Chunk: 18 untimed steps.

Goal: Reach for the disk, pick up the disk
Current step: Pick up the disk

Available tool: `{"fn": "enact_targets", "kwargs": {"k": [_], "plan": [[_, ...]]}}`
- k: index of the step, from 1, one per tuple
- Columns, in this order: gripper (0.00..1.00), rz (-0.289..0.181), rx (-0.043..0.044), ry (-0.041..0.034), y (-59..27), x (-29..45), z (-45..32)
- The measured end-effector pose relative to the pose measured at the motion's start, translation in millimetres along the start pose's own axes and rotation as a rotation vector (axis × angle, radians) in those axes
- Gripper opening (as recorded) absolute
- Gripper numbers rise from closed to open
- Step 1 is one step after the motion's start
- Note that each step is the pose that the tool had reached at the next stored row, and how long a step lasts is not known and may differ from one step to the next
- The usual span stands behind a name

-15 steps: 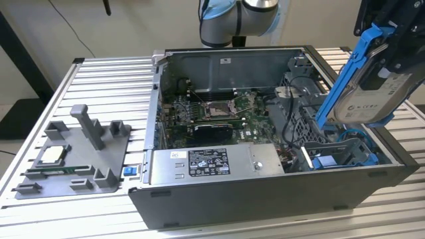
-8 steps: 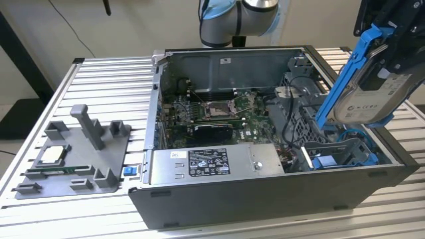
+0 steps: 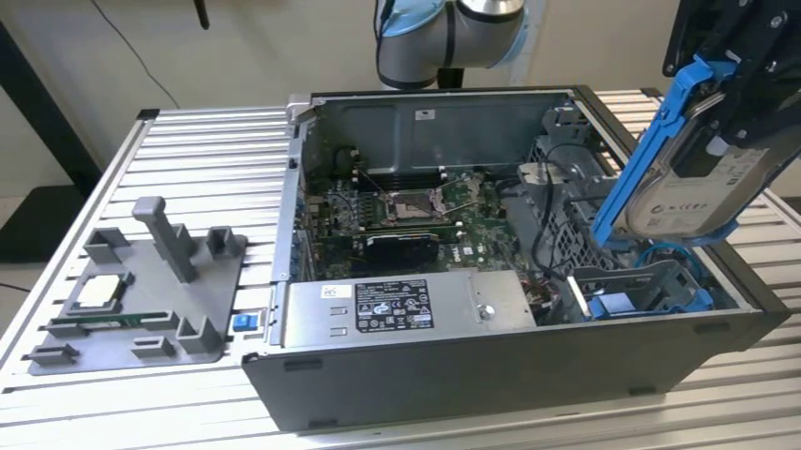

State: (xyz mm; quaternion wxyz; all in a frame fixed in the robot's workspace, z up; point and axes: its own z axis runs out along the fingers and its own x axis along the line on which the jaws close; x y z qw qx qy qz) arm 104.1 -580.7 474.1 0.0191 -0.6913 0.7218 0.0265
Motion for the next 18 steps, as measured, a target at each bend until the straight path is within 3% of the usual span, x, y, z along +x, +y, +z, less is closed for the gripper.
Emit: {"fn": "enact_targets", "kwargs": {"k": [18], "plan": [[0.00,0.001,0.0001,0.0001,-4.5,0.2,5.2]]}}
